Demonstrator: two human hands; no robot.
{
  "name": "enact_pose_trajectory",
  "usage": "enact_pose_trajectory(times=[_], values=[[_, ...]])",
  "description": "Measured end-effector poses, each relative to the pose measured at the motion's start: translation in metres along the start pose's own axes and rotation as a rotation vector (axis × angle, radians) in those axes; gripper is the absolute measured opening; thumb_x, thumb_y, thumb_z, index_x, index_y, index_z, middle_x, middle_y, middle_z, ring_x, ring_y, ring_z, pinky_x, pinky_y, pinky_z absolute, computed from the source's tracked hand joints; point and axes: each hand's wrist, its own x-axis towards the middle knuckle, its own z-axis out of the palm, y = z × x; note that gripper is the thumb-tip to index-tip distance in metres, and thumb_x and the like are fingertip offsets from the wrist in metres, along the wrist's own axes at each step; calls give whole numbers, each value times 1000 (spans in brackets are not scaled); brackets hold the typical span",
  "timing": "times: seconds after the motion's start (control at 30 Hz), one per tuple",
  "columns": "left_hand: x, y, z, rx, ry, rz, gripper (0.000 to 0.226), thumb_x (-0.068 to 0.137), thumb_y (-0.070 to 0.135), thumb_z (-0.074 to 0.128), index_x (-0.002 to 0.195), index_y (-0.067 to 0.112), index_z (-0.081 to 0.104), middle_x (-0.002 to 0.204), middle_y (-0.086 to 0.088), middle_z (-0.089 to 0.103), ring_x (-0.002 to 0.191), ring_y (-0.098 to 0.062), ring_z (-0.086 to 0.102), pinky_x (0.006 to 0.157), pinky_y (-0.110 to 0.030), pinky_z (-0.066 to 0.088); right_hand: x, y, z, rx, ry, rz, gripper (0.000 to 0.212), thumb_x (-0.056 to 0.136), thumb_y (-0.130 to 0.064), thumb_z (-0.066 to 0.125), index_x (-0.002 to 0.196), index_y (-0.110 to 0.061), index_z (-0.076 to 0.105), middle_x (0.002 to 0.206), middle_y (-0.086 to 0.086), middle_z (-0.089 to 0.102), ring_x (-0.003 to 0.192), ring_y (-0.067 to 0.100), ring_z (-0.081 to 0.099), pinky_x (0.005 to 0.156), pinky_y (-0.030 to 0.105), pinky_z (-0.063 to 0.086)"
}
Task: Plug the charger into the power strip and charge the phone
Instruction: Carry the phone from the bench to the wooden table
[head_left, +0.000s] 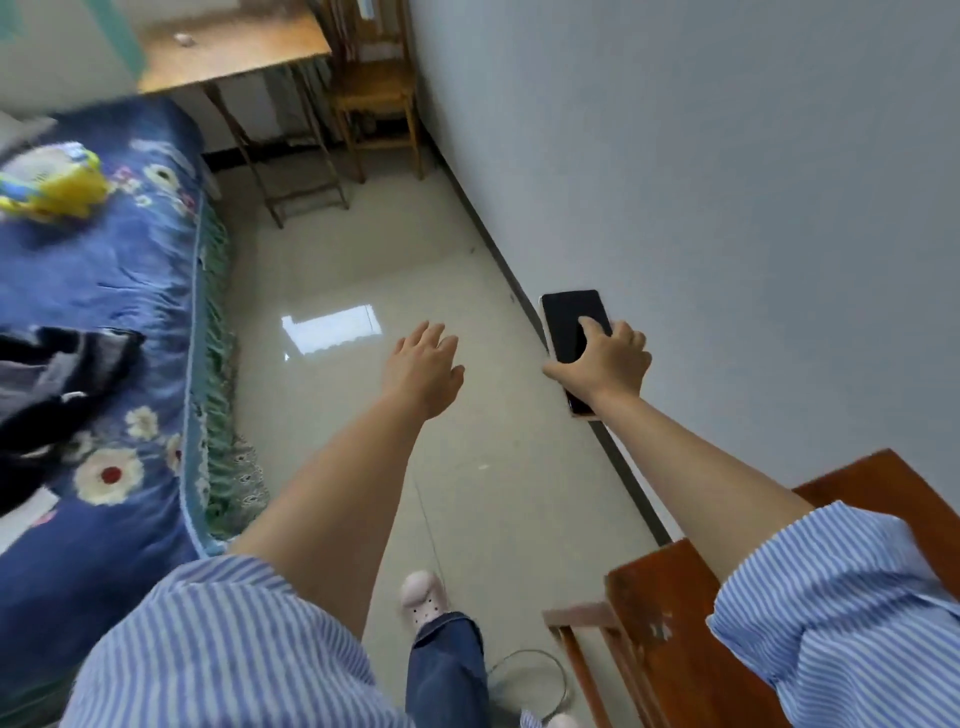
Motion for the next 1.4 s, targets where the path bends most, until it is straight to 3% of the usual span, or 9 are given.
enact_pose_trajectory(times=[0.13,0.4,0.67,0.83,1.1,1.4], values=[[50,-96,-51,54,93,-108,42,92,27,41,130,8,39,149,-11,29,140,-24,15,111,-40,21,64,-112,21,15,16,-146,71,64,-41,69,124,-17,40,125,21,43,113,38,36,94,44,34],[134,-267,-145,125,156,-292,36,87,21,45,120,6,44,138,-13,39,135,-27,24,106,-41,29,184,-305,54,123,30,-233,64,64,-41,67,120,-19,45,119,20,48,112,37,38,93,43,35],[247,-373,-185,117,207,-387,38,88,23,45,122,7,44,142,-13,36,138,-26,20,107,-41,28,310,-415,90,139,17,-374,65,64,-40,66,122,-22,45,123,19,46,113,37,37,97,44,33],[371,-443,-212,100,239,-459,45,90,28,43,131,10,37,150,-12,26,141,-27,14,112,-42,23,440,-498,113,149,-10,-466,65,66,-40,68,124,-23,44,126,17,45,116,36,35,97,41,33],[549,-555,-284,96,259,-566,41,89,28,45,125,10,43,147,-12,32,138,-28,20,109,-45,28,629,-649,126,84,-56,-628,65,67,-39,67,125,-23,42,128,16,45,117,36,35,97,44,33],[716,-723,-328,130,231,-624,43,90,29,43,127,8,41,143,-13,36,135,-28,23,104,-44,32,794,-814,213,28,-79,-677,65,69,-43,65,126,-23,41,128,17,46,118,35,36,95,43,35]])
